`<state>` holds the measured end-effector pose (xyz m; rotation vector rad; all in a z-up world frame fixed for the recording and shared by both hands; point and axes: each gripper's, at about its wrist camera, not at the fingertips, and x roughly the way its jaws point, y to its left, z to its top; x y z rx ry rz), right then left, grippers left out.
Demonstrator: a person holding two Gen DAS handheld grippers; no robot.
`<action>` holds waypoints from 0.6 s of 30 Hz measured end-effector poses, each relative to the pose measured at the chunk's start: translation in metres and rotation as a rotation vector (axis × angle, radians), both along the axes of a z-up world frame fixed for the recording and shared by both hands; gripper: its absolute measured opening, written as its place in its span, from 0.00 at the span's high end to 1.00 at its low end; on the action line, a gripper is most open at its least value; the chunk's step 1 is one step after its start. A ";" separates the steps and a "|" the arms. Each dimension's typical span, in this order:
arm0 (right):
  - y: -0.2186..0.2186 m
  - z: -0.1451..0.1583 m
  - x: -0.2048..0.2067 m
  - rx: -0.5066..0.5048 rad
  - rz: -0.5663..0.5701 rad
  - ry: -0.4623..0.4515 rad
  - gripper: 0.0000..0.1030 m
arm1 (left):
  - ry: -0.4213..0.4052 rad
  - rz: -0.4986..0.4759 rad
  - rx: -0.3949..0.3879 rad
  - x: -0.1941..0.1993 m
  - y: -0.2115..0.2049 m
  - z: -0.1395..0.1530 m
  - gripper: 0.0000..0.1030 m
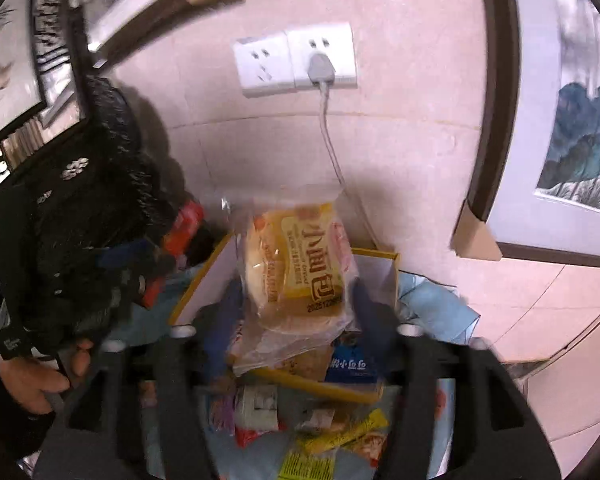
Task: Organize snacks
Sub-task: 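Release the chocolate bar and bread roll bag into the yellow box with both grippers, then move both open grippers back over the remaining snacks on the table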
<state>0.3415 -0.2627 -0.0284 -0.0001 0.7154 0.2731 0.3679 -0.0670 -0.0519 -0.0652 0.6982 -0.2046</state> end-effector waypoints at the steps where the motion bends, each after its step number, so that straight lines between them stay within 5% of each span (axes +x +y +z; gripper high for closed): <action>1: 0.000 -0.002 0.003 -0.007 -0.007 0.004 0.36 | 0.008 0.017 0.007 0.003 0.003 -0.003 0.02; 8: -0.005 -0.046 -0.025 -0.024 0.006 0.073 0.36 | 0.028 0.051 0.018 -0.019 0.027 -0.028 0.02; 18: -0.008 -0.137 -0.082 -0.035 -0.044 0.246 0.36 | 0.177 0.103 0.020 -0.078 0.053 -0.101 0.02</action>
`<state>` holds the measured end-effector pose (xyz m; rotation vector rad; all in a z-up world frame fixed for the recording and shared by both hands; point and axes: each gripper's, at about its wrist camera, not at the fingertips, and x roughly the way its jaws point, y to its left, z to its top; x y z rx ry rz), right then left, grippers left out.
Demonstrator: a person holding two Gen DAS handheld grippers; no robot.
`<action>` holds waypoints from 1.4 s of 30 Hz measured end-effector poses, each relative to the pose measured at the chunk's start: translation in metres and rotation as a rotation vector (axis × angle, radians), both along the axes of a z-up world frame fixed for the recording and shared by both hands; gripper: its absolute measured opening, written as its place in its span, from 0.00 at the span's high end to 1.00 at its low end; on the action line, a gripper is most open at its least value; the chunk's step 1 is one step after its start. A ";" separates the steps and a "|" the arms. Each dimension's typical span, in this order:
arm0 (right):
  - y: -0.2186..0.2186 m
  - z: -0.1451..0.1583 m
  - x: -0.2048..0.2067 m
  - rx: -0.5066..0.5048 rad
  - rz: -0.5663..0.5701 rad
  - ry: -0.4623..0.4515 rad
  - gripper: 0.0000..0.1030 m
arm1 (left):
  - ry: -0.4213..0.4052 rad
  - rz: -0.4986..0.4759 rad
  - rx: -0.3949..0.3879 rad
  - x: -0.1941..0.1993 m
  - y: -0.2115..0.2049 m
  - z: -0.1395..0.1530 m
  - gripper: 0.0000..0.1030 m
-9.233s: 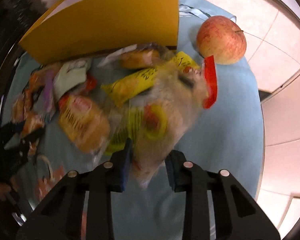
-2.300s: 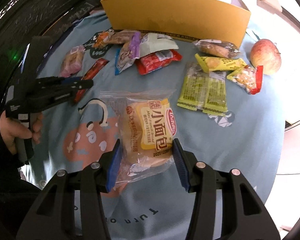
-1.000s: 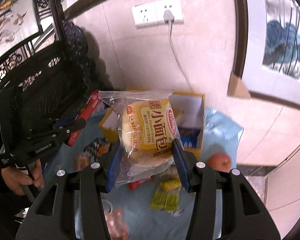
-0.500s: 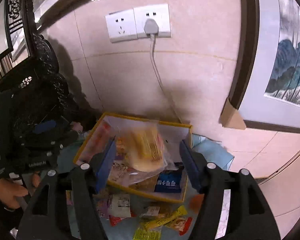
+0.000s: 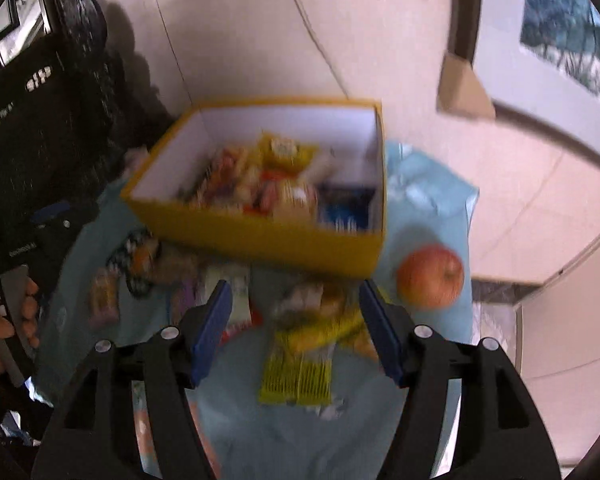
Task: Organize snacks
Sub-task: 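Move both open grippers back over the remaining snacks on the table, then grasp the clear cookie bag with the left gripper while the right grasps the green candy packs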
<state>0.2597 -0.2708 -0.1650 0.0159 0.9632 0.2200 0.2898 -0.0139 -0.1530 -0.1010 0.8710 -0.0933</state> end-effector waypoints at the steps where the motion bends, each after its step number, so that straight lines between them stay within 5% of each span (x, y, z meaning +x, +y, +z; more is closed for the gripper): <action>1: -0.001 -0.007 -0.005 0.005 -0.009 0.015 0.36 | 0.016 0.004 0.005 -0.007 0.003 -0.008 0.02; 15: 0.002 -0.081 -0.048 0.002 -0.062 0.164 0.35 | 0.169 0.102 0.112 -0.083 0.053 -0.093 0.02; 27: 0.015 -0.120 -0.039 -0.056 -0.080 0.209 0.35 | 0.220 0.244 0.087 -0.056 0.077 -0.130 0.02; 38: 0.046 -0.148 -0.007 -0.173 -0.082 0.188 0.28 | 0.250 0.224 0.181 -0.037 0.064 -0.159 0.02; 42: 0.058 -0.155 -0.004 -0.243 -0.036 0.206 0.22 | 0.228 0.197 0.123 -0.044 0.069 -0.160 0.09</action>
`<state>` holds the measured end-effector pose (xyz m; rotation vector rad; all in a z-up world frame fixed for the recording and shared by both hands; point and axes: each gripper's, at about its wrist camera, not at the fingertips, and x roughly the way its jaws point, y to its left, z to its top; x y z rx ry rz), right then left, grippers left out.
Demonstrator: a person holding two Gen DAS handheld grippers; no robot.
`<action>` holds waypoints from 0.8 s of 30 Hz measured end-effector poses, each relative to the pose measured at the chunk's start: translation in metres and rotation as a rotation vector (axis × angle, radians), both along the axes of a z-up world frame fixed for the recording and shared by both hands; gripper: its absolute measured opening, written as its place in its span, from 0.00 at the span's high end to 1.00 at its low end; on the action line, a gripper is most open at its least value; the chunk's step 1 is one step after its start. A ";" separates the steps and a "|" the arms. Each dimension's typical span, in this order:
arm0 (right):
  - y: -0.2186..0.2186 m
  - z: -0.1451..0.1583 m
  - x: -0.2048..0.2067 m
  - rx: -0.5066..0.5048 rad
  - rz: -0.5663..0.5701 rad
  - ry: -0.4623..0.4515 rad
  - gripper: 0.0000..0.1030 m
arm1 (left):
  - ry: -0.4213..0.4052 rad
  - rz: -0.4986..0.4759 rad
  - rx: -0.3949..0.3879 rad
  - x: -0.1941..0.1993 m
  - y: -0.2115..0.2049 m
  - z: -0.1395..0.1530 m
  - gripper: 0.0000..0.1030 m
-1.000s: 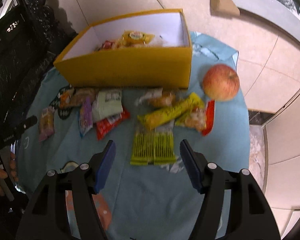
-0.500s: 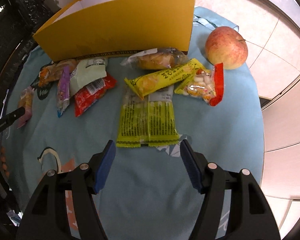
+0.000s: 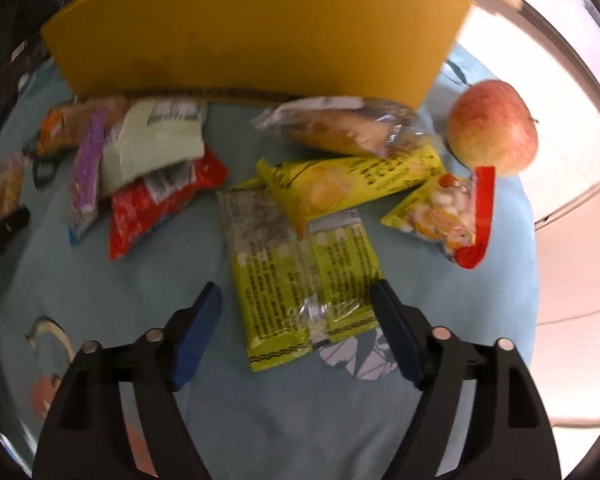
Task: Organize snacks
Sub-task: 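Grasp the clear cookie bag with the left gripper while the right grasps the green candy packs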
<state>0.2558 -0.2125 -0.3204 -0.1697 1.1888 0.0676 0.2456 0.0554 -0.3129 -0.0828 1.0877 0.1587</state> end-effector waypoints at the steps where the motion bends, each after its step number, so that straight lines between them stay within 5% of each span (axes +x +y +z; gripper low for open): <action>1: -0.003 0.001 0.001 0.010 -0.019 0.013 0.23 | -0.010 -0.016 0.003 -0.006 -0.002 0.002 0.16; 6: -0.018 0.009 0.004 0.067 -0.096 -0.018 0.20 | -0.016 -0.024 -0.002 -0.014 -0.004 0.006 0.19; 8: -0.014 -0.011 0.009 0.085 -0.080 0.091 0.04 | -0.014 -0.027 0.000 -0.015 -0.005 0.006 0.19; 10: -0.003 -0.006 0.007 0.064 -0.040 0.071 0.01 | -0.013 -0.053 0.004 -0.014 -0.007 0.007 0.28; 12: -0.002 0.003 0.003 0.072 -0.047 0.044 0.10 | -0.014 -0.092 0.015 -0.014 -0.012 0.007 0.30; 14: -0.003 0.017 0.001 0.096 -0.035 0.014 0.49 | -0.022 -0.108 0.011 -0.019 -0.017 0.010 0.35; 20: -0.009 0.045 -0.014 0.165 0.024 0.036 0.76 | -0.050 -0.144 -0.042 -0.038 -0.024 0.020 0.42; 24: -0.010 0.054 -0.035 0.199 0.055 0.072 0.78 | -0.057 -0.189 -0.065 -0.053 -0.034 0.026 0.43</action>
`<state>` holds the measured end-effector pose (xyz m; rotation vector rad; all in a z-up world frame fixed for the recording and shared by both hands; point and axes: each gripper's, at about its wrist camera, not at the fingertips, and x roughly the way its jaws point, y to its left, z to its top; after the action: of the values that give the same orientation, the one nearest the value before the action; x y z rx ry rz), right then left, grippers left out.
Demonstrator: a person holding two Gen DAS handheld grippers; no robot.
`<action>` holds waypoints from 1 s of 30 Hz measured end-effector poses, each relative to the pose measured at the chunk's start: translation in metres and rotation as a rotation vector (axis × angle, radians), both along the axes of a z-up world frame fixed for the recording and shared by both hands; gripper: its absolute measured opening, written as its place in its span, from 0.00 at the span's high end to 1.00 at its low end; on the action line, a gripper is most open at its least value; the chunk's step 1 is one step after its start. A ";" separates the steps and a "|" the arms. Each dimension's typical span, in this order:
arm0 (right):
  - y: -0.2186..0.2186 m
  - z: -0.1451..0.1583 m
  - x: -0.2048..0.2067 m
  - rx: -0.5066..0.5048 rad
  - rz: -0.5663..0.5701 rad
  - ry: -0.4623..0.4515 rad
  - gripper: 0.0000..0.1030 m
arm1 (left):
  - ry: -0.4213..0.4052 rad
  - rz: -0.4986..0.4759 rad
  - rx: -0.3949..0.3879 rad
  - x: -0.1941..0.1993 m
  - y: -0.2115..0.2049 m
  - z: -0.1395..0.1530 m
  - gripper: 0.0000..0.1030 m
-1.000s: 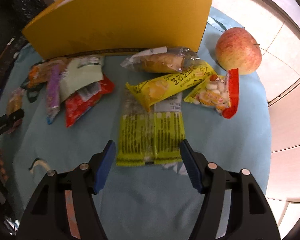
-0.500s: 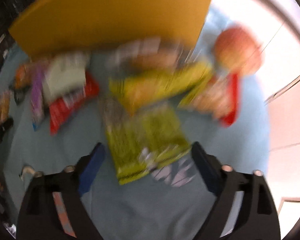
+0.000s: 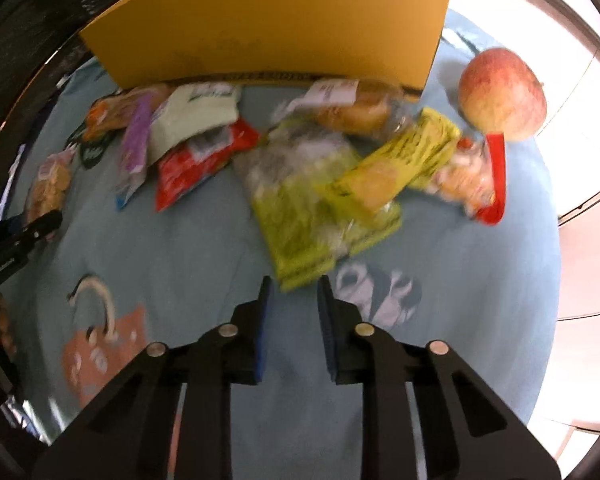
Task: Organize snacks
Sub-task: 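Grasp the clear cookie bag with the left gripper while the right grasps the green candy packs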
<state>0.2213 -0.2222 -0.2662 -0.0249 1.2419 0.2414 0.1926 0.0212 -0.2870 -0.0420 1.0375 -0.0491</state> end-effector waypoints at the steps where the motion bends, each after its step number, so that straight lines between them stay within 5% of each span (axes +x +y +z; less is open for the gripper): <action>1: 0.000 0.001 -0.003 0.010 0.016 0.011 0.78 | 0.008 -0.010 -0.012 -0.005 -0.003 0.001 0.43; 3: 0.005 0.011 -0.010 -0.023 0.062 -0.029 0.75 | 0.014 -0.018 -0.023 -0.009 -0.003 0.002 0.43; 5: 0.011 0.024 -0.006 -0.086 0.102 -0.097 0.43 | 0.017 -0.020 -0.036 -0.013 -0.003 0.002 0.43; 8: 0.010 0.035 0.021 -0.136 0.120 -0.148 0.23 | 0.024 -0.026 -0.033 -0.016 -0.005 0.003 0.43; 12: 0.021 0.027 0.060 -0.159 0.135 -0.100 0.20 | 0.043 -0.043 -0.017 -0.017 -0.011 0.002 0.43; 16: 0.036 0.007 0.073 -0.195 0.209 -0.034 0.01 | 0.051 -0.075 -0.005 -0.019 -0.020 0.001 0.43; 18: 0.040 0.010 0.072 -0.222 0.229 -0.057 0.01 | 0.053 -0.079 -0.010 -0.018 -0.020 0.000 0.43; 19: 0.037 0.014 0.074 -0.215 0.210 -0.062 0.08 | 0.053 -0.079 -0.014 -0.018 -0.020 0.000 0.43; 20: 0.033 0.022 0.073 -0.226 0.201 -0.094 0.28 | 0.053 -0.077 -0.018 -0.018 -0.020 0.000 0.43; 22: 0.025 0.032 0.071 -0.189 0.197 -0.100 0.50 | 0.054 -0.073 -0.026 -0.018 -0.018 -0.001 0.43; 26: 0.008 0.048 0.056 -0.079 0.194 -0.066 0.84 | 0.047 -0.083 -0.038 -0.018 -0.024 -0.001 0.43; 30: -0.008 0.040 0.025 -0.022 0.166 -0.042 0.86 | 0.039 -0.120 -0.046 -0.019 -0.034 0.002 0.43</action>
<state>0.2464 -0.2302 -0.2261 -0.1523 1.2014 0.3694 0.1735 -0.0126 -0.2850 -0.0224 1.0768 -0.1813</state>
